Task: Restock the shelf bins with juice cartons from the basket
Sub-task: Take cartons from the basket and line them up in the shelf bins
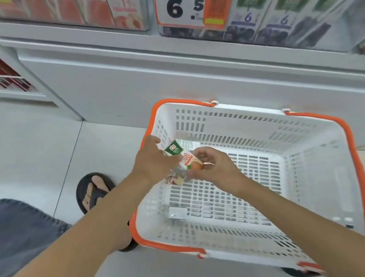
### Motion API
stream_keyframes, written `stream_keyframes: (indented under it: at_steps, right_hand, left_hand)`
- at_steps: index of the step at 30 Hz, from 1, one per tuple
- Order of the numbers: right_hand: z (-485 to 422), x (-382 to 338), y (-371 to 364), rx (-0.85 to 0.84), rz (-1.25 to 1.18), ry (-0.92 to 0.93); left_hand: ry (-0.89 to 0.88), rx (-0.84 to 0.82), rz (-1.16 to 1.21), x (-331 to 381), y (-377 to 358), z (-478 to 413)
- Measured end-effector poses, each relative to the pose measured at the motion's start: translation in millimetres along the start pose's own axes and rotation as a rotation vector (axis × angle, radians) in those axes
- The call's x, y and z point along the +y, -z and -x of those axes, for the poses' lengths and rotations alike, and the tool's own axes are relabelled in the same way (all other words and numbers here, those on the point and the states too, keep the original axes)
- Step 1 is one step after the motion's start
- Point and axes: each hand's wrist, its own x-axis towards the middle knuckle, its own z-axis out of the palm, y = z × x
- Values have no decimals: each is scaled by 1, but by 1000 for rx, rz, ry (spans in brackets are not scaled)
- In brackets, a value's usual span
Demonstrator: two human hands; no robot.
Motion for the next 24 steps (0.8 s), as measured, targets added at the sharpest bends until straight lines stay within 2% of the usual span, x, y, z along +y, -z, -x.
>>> stream_keyframes:
  at_steps: [3,5,8,11,13,16,19,24]
  right_hand:
    - [4,3,-9,-20,-49,27]
    - [3,13,-10,-77,-12,12]
    - [-2,48,-13,-268,380,-130]
    - [-4,94,-32,-470,607,-252]
    - [-7,114,-44,-498,707,-244]
    - [-19,109,-45,-420,777,-170]
    - [-25,64,-15,-283,609,-154]
    - [-4,-46,50,-94,403,14]
  left_hand:
    - [90,-130,71,-9,14,5]
    - [36,-122,79,-16,22,5]
    - [-80,18,-89,-24,37,7]
    - [-90,12,1,-31,48,10]
    - [-129,1,56,-33,52,12]
    - [-195,16,119,-27,54,12]
    - [-206,43,187,-17,55,10]
    - [-260,-6,277,16,41,11]
